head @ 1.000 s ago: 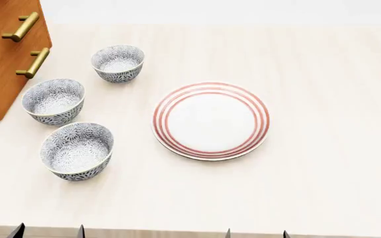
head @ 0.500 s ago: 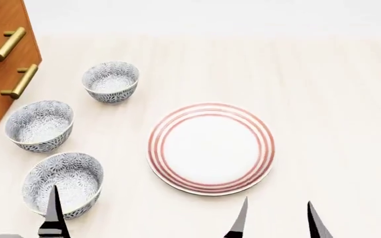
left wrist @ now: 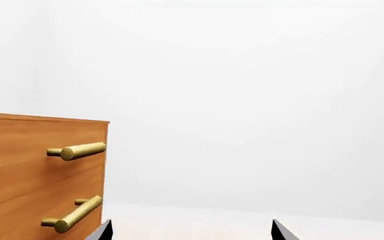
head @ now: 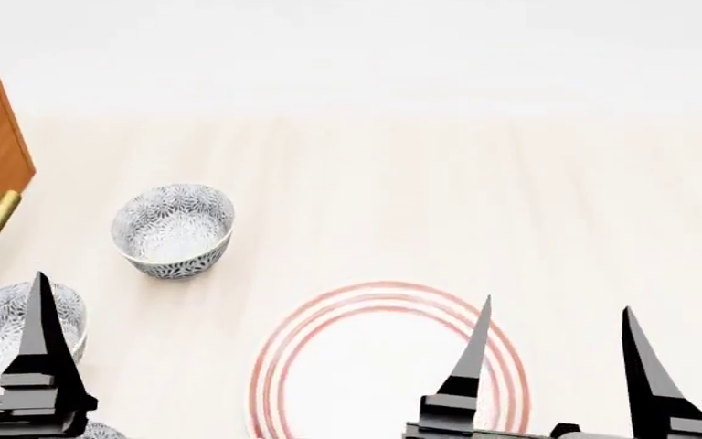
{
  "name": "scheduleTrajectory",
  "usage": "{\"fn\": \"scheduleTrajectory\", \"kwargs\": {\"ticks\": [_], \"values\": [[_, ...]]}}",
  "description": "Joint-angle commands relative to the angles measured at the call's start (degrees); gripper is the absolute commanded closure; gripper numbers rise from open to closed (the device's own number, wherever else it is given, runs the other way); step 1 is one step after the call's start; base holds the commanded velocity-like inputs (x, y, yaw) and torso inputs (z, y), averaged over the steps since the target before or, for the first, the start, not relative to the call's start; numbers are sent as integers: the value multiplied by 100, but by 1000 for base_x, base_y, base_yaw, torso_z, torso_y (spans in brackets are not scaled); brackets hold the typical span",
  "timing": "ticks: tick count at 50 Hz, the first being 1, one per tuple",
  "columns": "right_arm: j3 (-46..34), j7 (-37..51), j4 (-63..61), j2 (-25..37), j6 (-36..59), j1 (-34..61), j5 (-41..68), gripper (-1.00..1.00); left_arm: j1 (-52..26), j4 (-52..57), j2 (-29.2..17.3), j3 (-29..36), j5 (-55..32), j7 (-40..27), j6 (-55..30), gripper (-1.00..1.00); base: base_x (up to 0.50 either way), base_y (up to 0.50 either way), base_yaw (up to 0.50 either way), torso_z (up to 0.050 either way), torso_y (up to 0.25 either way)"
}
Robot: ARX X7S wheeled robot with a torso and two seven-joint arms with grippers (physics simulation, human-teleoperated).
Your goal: Open the top drawer of the cabinet.
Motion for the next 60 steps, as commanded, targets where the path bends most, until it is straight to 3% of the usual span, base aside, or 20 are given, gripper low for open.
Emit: {"fn": "scheduleTrajectory", "kwargs": {"ticks": [1,23,33,34,35,36,56,58,60], "values": [[38,77,-335,95,153,46,104,-100,-22,278,-78,-33,-70,-107,-30,-100,500,0,0,0,0],[39,116,-162,163,-59,-30,289,-100,43,287,-168,18,-74,-252,48,-100,500,-3,0,0,1],[-51,287,-172,194,-208,-56,-6,-100,57,286,-222,50,-88,-292,41,-100,20,250,0,0,0],[191,312,-916,293,651,-226,623,-100,-353,1145,-630,-382,-693,-638,-818,-100,0,0,0,0,0],[200,336,-1005,312,1051,-215,653,-100,-397,1730,-667,-410,-749,-668,-1677,-100,0,0,0,0,0],[193,345,-1036,324,1079,-215,664,-100,-407,1762,-682,-421,-766,-677,-1885,-100,0,0,0,0,0],[156,552,-1298,419,1346,-217,837,-100,-354,1891,-900,-402,-759,-747,-1962,-100,18,275,0,0,0],[145,550,-1263,427,1299,-234,839,-100,-405,1919,-1003,-289,-573,-772,-1994,-100,0,0,0,0,0],[126,554,-1224,439,1267,-255,828,-100,-690,1984,-1427,261,368,-932,-2210,-100,0,0,0,0,0]]}}
